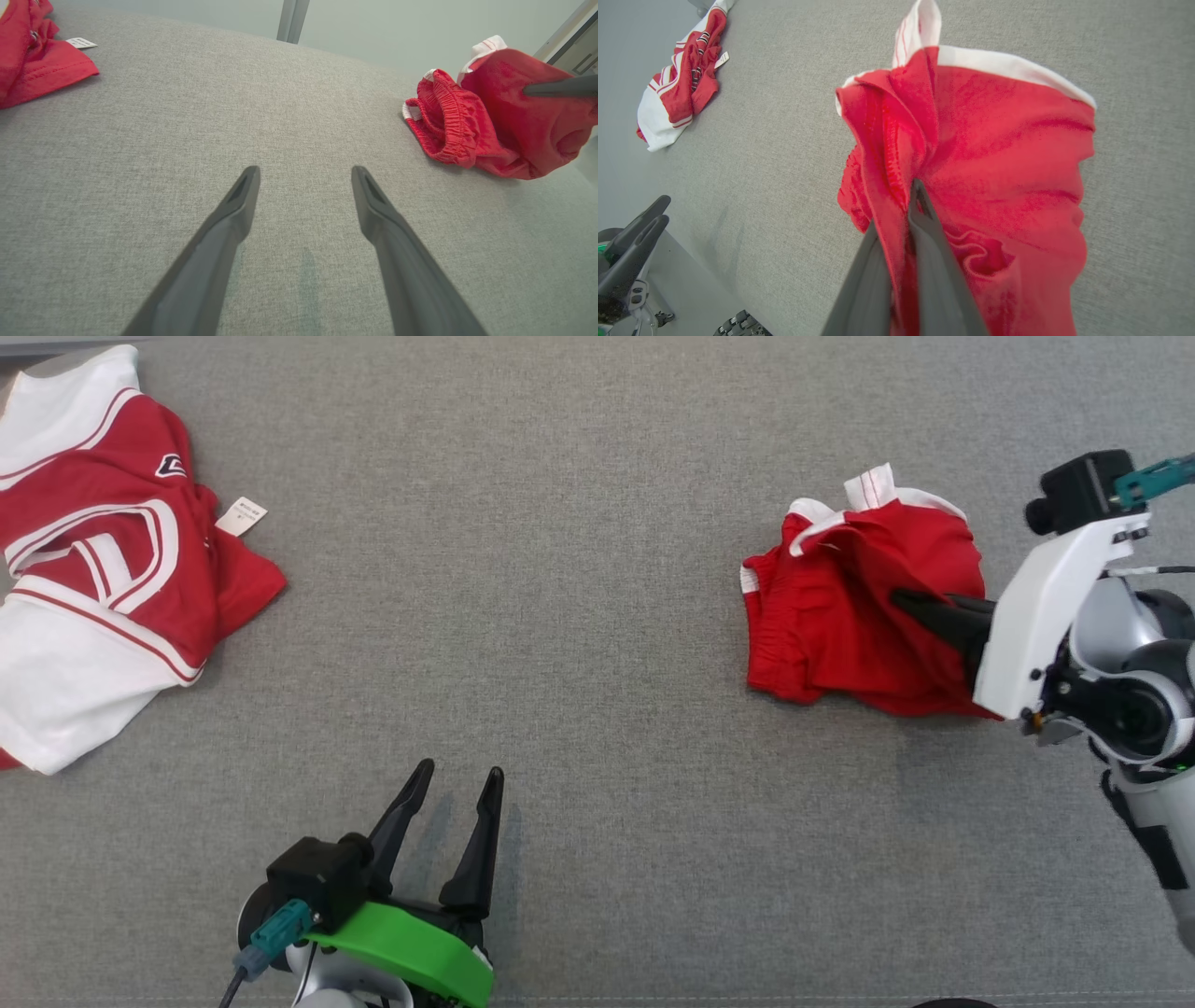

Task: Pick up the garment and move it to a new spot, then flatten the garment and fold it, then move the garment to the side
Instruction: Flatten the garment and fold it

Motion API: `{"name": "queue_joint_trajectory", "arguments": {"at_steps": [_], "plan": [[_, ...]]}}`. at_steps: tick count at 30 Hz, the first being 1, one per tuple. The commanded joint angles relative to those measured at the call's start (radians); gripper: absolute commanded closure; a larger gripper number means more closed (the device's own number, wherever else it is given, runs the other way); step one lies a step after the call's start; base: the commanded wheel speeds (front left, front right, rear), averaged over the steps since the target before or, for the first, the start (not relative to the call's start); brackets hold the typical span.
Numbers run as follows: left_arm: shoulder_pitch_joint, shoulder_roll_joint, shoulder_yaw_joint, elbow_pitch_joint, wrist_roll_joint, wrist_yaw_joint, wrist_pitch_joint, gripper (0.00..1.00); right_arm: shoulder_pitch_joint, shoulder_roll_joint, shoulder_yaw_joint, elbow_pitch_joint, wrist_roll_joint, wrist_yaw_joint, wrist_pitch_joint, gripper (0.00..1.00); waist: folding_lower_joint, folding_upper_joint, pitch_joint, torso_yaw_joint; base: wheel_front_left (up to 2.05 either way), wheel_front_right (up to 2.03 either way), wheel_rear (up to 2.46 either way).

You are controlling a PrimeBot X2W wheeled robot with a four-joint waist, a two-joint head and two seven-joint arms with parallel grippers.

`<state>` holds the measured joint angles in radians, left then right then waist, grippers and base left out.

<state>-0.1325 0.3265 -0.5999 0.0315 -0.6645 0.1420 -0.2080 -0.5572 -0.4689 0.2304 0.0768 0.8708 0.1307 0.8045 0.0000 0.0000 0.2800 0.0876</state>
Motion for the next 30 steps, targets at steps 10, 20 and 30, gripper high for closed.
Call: {"name": "queue_joint_trajectory", "arguments": {"at_steps": [10, 20, 30], "plan": [[-0.050, -0.016, -0.004, 0.036, 0.005, -0.020, -0.011, 0.00, -0.036, 0.212, -0.002, 0.083, -0.191, 0.000, -0.062, 1.00, 0.0000, 0.0000, 0.028, 0.031, 0.00, 0.00, 0.00], [-0.054, -0.034, -0.008, 0.072, -0.001, -0.028, -0.026, 0.00, -0.064, 0.287, 0.007, 0.152, -0.271, 0.000, -0.101, 0.97, 0.0000, 0.0000, 0.031, 0.041, 0.00, 0.00, 0.00], [-0.042, -0.037, 0.002, 0.092, -0.009, -0.028, -0.034, 0.00, -0.035, 0.270, 0.071, 0.107, -0.274, 0.000, -0.145, 0.00, 0.0000, 0.0000, 0.005, 0.029, 0.00, 0.00, 0.00]]}}
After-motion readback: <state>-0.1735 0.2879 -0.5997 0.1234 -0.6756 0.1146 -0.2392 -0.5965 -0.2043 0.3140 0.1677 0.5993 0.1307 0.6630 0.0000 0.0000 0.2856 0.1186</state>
